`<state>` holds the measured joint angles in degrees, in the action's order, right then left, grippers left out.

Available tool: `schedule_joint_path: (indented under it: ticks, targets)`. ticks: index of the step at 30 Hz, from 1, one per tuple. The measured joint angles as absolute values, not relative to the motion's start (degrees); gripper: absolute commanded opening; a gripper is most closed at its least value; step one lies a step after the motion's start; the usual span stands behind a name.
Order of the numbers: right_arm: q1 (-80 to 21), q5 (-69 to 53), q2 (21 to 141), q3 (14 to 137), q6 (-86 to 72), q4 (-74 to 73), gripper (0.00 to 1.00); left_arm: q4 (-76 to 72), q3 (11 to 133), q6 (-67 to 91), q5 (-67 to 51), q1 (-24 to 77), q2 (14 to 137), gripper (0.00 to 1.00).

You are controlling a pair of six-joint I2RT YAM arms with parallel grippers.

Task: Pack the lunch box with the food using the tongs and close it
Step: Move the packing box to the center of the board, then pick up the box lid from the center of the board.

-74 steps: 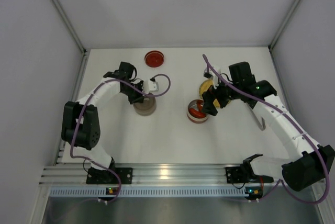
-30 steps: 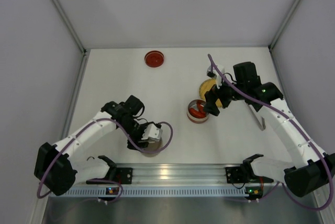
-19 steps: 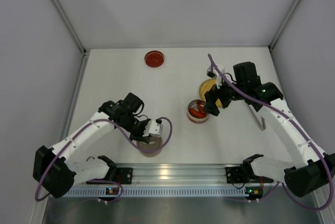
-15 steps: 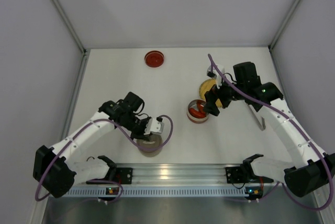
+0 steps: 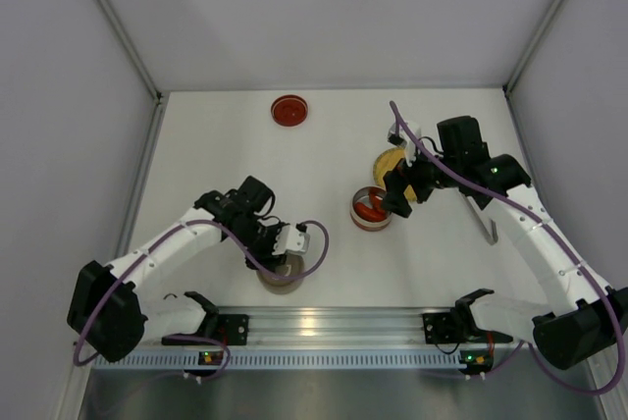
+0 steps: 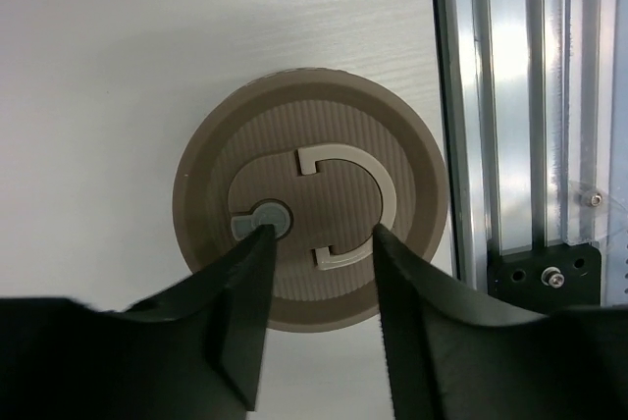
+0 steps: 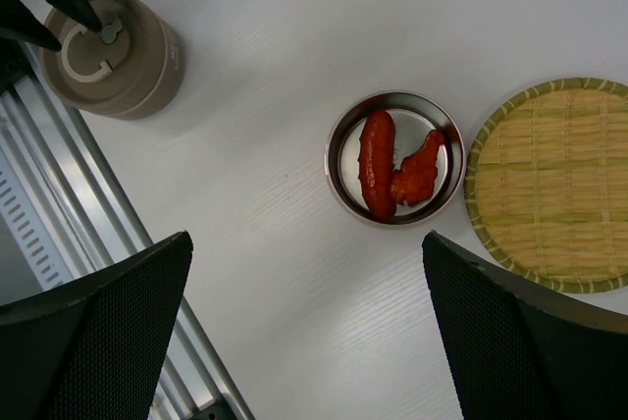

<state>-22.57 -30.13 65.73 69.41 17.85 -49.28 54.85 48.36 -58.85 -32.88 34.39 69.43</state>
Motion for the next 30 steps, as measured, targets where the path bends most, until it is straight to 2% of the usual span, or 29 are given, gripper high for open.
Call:
schedule_joint_path:
  ticks: [4, 10, 13, 16, 19, 23, 30]
  targets:
    - [-22.6, -30.1, 65.7, 69.4, 17.8, -49.3, 0.99, 54.9, 47.6, -60.5, -33.0, 34.4, 69.4, 0.64]
    - [-22.6, -30.1, 65.7, 69.4, 17.9, -49.3, 0.99, 54.2, 47.3, -58.6, -33.0, 34.2, 69.4, 0.64]
    - [-22.6, -30.1, 65.7, 69.4, 17.8, -49.2, 0.99, 51.7, 50.2, -51.6, -33.8, 31.4, 69.5, 0.62]
    - [-22.5, -30.1, 65.7, 68.7, 17.5, -48.8, 0.99, 44.1, 57.8, -39.8, -33.2, 25.3, 72.5, 0.68]
    - [-22.0, -29.9, 65.7, 67.0, 16.5, -48.2, 0.99, 33.2, 67.2, -25.6, -30.5, 19.7, 79.3, 0.71]
    - [-20.0, -29.4, 65.7, 64.7, 14.9, -46.8, 0.99, 24.6, 82.1, -6.4, -16.2, 16.4, 94.4, 0.71]
    - [-16.6, -28.8, 66.0, 63.4, 13.4, -44.8, 0.99, 22.3, 107.9, 13.6, 6.5, 15.9, 122.2, 0.73]
